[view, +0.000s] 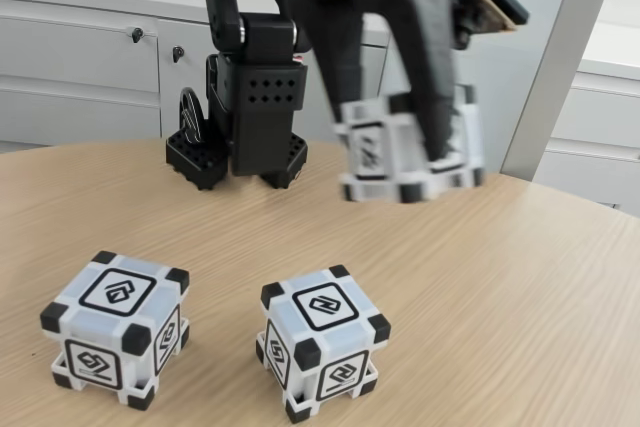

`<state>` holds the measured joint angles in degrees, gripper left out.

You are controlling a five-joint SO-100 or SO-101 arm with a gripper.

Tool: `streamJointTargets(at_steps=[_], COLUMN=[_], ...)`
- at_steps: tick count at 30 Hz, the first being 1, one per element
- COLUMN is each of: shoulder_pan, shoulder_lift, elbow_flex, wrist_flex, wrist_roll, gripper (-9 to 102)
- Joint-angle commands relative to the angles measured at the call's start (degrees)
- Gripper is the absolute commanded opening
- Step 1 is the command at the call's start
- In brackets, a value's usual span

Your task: Stack cubes from left to right.

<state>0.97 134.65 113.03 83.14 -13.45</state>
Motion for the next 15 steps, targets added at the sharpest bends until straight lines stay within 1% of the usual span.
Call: streamJointTargets(at_steps=[1,10,15], shoulder_pan=[5.01,20.39,28.39], shoulder_lift=[1.67,0.70,0.53], elbow_flex=[-1.49,-1.23,-1.05], wrist_flex=[1.41,1.49,1.41], wrist_roll=[0.44,2.11,1.41], gripper=[0,0,0])
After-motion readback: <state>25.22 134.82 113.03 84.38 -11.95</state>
